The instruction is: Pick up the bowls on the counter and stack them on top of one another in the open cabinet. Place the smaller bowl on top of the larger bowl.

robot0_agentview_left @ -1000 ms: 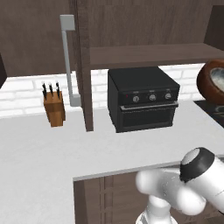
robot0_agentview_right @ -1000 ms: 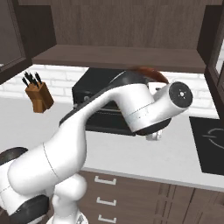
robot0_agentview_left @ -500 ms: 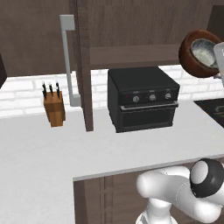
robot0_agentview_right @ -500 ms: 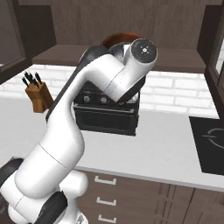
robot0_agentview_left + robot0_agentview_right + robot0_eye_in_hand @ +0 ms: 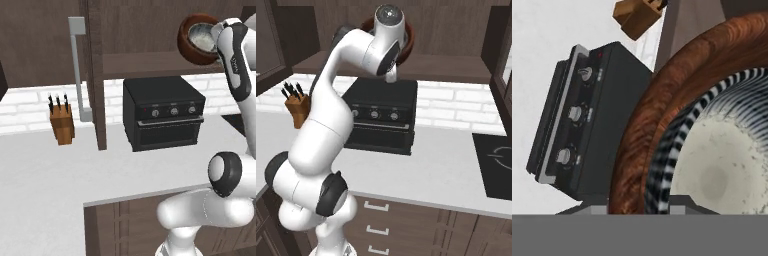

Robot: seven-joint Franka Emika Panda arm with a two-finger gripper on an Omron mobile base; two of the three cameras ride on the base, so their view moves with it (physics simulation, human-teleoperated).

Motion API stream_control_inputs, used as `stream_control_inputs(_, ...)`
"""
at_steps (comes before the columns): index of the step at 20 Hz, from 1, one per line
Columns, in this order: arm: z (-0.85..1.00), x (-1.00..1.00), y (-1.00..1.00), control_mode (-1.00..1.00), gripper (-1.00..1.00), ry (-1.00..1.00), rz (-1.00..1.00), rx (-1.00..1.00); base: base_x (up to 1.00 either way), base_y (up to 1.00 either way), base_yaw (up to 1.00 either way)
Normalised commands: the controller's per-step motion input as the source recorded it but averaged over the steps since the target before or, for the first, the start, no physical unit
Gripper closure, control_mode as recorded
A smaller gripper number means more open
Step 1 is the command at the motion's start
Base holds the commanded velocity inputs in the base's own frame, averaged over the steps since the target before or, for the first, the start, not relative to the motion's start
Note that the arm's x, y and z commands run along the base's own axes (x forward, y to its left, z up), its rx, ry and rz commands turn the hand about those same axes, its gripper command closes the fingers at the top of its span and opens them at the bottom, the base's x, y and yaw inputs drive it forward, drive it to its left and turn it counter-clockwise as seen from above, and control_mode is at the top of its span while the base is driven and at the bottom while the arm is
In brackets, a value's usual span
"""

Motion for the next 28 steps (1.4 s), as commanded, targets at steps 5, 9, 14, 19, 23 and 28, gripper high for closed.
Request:
stream_control_inputs(5, -0.02, 0.87, 0.27, -1.0, 1.0, 0.14, -0.03, -0.14, 0.0, 0.0, 0.0)
stream_control_inputs(9, -0.03, 0.85, 0.17, -1.0, 1.0, 0.09, -0.03, -0.12, 0.0, 0.0, 0.0)
stream_control_inputs(14, -0.13, 0.95, 0.11, -1.0, -1.0, 0.02, -0.02, -0.1, 0.0, 0.0, 0.0)
stream_control_inputs(19, -0.25, 0.26, 0.0, -1.0, -1.0, -0.06, 0.0, -0.02, 0.0, 0.0, 0.0)
stream_control_inputs(23, -0.19, -0.67, -0.19, -1.0, -1.0, -0.18, 0.0, 0.01, 0.0, 0.0, 0.0)
stream_control_inputs(28, -0.54, -1.0, -0.38, -1.0, -1.0, -0.38, 0.0, 0.09, 0.0, 0.0, 0.0)
